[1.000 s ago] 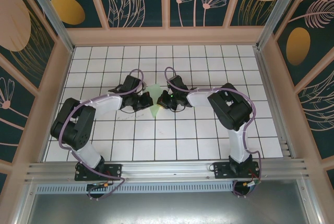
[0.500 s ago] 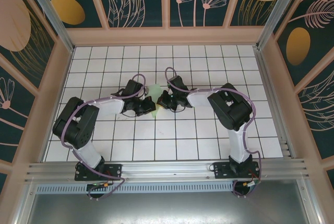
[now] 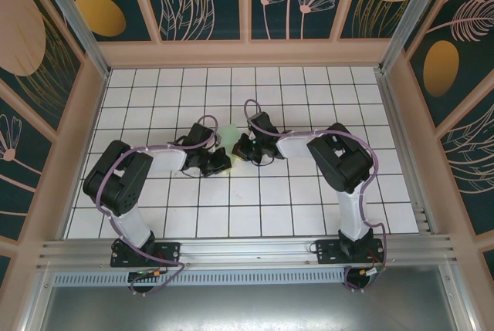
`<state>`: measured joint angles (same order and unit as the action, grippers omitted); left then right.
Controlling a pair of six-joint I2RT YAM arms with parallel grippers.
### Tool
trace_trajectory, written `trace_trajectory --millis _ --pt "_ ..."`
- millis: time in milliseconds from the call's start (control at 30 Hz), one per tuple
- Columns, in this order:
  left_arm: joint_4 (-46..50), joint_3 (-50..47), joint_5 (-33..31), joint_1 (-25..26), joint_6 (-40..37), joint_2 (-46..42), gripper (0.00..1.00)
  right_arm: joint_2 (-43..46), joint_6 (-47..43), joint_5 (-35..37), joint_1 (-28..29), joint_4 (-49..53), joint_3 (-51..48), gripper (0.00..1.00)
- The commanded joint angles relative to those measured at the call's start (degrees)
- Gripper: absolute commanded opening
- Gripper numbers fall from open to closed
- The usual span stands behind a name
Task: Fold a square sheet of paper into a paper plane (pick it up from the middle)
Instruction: Third fold the triangle at the center of the table.
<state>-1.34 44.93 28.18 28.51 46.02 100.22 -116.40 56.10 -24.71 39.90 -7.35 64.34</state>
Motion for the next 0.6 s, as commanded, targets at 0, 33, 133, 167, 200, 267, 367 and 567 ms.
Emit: trace_trajectory --millis 0,33,133,167,200,267,367,567 --pt "3.36 -3.70 -0.93 0.81 1.17 -1.06 0.00 -2.07 0.32 1.24 0.79 4.14 -2.40 0.00" --pt "3.51 -4.65 -1.05 0.89 1.34 -1.61 0.00 -2.07 0.20 1.22 0.79 4.14 -2.50 0.00" --pt "4.41 -7.43 -1.56 0.92 1.48 -3.89 0.00 -2.00 0.07 1.33 0.71 4.19 -2.72 0.00" --pt "4.66 -8.41 -1.69 0.93 1.51 -4.72 0.00 -2.00 0.11 1.33 0.71 4.18 -2.80 0.00" --pt "4.77 -9.18 -1.58 0.93 1.23 -5.60 0.00 -2.02 0.09 1.41 0.71 4.18 -2.88 0.00" --pt "5.63 -9.25 -1.94 0.93 0.47 -7.41 0.00 -2.04 0.07 1.42 0.71 4.15 -2.93 0.00" --pt "6.71 -6.74 -3.01 0.94 -0.90 -10.09 0.00 -1.98 0.17 1.50 0.71 4.11 -3.10 0.00" --pt "2.56 -3.32 -4.02 0.93 0.94 -12.53 0.00 -1.80 0.39 1.59 0.79 3.95 -2.86 0.00"
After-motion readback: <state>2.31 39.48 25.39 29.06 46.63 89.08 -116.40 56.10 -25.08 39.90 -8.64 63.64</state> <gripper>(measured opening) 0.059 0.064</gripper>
